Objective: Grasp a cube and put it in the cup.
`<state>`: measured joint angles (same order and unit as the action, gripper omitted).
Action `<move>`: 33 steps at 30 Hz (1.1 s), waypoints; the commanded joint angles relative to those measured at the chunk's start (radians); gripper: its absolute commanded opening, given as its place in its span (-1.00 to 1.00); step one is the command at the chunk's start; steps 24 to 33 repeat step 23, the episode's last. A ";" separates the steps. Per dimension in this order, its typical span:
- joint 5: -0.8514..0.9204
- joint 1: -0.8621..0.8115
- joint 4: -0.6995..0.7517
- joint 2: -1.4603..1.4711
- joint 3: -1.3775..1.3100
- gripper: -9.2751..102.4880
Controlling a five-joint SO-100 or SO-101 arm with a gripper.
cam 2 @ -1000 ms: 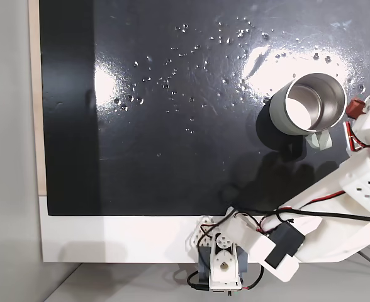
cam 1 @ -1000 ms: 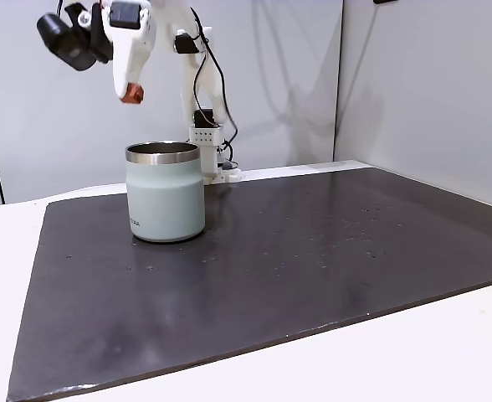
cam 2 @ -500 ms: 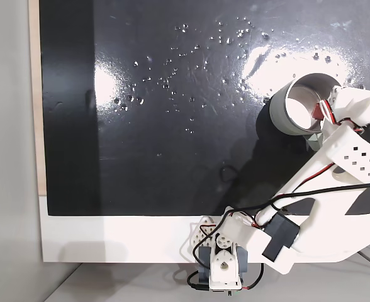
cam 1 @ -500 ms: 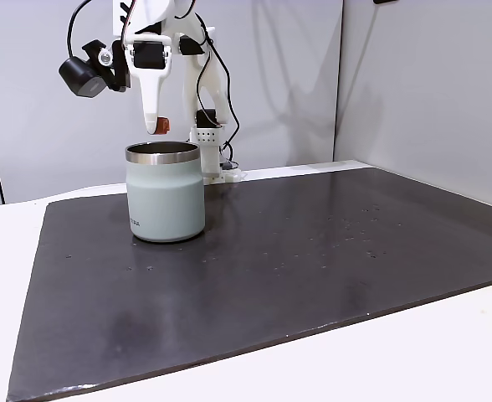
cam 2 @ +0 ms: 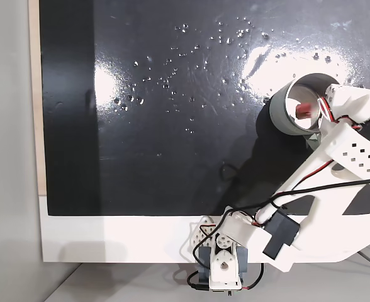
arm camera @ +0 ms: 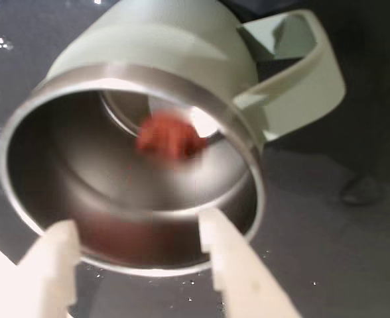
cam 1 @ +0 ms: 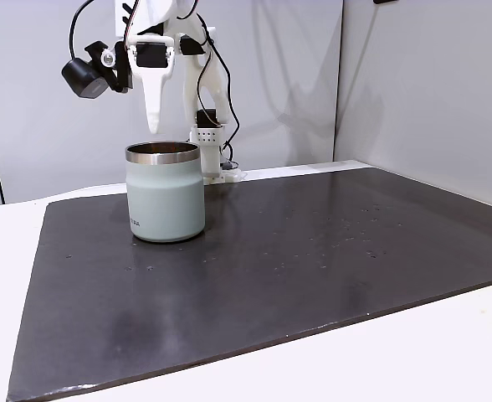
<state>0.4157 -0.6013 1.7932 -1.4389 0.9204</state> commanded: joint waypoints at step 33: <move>-0.012 0.038 0.012 -0.075 -0.003 -0.48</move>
